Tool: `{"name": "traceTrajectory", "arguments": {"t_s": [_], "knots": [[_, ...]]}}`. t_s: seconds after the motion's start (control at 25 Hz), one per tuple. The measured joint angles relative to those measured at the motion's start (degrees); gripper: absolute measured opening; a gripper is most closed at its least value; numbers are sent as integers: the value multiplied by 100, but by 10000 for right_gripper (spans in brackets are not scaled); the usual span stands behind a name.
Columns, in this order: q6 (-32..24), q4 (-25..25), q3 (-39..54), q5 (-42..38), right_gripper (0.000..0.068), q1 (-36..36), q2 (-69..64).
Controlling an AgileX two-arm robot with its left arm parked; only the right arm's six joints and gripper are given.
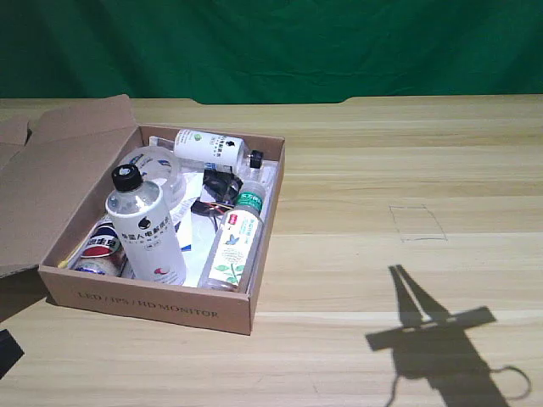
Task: Place the white bottle into the box.
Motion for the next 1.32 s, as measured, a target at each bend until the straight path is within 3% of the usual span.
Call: {"name": "traceTrajectory", "arguments": {"t_s": [0.32,0.48,0.6,0.8,1.0,1.32], "knots": [[-69,28,66,321,3,0,-208],[-576,64,347,367,3,-1,-213],[-924,69,980,512,3,-1,-492],[-981,110,2436,1181,3,-1,-1684],[-981,133,4035,1203,3,-6,-3349],[-850,133,5194,1216,3,-6,-4711]]}}
